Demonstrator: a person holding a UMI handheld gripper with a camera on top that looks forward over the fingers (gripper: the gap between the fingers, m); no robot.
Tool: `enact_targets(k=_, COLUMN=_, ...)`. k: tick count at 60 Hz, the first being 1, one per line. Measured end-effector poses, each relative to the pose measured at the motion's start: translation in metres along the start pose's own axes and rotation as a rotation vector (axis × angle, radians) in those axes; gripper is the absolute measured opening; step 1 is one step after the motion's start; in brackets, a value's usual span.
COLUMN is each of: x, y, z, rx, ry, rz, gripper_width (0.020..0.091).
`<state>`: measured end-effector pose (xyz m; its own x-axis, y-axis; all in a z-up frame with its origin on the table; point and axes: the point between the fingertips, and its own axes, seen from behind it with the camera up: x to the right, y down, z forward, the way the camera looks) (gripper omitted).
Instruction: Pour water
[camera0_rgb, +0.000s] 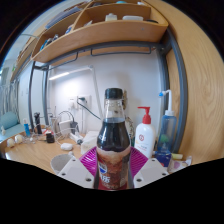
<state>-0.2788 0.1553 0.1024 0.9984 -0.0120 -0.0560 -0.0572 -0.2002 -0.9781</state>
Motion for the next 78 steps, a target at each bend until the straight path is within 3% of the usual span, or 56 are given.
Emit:
enact_targets(k=8, x=0.0, y=0.0, z=0.001, rx=-0.011, ry=0.007, rz=-0.003, gripper_width=0.0427)
enact_targets(k=18, x=0.001, y=0.002, z=-0.002, rx=-0.035, ry=0.02, rz=0.002, gripper_width=0.0528)
enact_targets(k=25, x=0.005, y=0.002, z=-0.014, rx=-0.057, ry=0.05, rz=0.009, gripper_width=0.0725)
enact_targets(k=33, x=0.002, y=0.003, z=-0.046, rx=-0.062, ry=0.092, rz=-0.02, gripper_width=0.0824)
enact_targets(k=49, x=-0.041, y=-0.002, z=-0.138, rx=0.006, ry=0.216, rz=-0.075, gripper_width=0.0849)
enact_targets(k=78, x=-0.104, y=-0.019, z=-0.209, rx=0.04, ry=0.238, rz=0.037, gripper_width=0.0849)
